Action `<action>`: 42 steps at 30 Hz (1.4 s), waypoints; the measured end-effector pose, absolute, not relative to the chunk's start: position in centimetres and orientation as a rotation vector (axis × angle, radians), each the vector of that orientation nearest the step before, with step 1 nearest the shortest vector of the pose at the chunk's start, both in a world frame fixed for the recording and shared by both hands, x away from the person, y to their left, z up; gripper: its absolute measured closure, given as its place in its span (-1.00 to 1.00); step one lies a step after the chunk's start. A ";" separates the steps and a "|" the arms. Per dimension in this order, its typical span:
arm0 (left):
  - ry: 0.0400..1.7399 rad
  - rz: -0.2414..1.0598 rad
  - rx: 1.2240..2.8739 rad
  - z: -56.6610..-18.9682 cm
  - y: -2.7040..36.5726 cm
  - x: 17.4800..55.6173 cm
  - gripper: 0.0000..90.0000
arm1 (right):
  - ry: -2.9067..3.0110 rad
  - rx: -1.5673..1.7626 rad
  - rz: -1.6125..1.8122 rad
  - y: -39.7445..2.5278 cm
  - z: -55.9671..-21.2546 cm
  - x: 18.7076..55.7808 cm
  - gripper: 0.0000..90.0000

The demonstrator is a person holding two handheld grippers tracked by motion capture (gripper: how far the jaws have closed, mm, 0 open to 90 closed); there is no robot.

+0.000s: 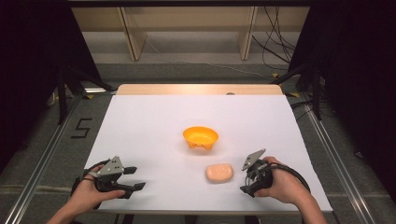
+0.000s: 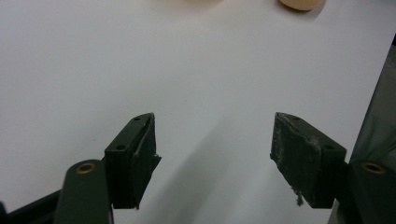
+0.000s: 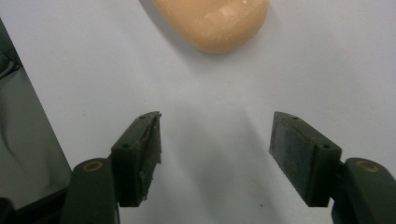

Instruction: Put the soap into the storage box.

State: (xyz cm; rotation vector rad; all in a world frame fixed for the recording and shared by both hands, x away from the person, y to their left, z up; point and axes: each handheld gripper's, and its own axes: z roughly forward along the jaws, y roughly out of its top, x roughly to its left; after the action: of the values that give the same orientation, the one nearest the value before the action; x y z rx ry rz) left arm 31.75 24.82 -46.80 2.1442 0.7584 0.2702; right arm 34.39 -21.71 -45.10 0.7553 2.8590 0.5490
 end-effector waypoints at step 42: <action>0.729 0.268 2.139 -46.8 24.7 31.7 -0.31 | 3.058 0.340 0.176 -14.8 -44.1 39.5 -0.38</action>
State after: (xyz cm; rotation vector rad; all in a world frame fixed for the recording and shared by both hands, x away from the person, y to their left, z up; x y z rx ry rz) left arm 31.70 24.75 -46.78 2.1387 0.7286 0.2685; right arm 39.53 -14.81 -44.06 0.3401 3.0578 0.1762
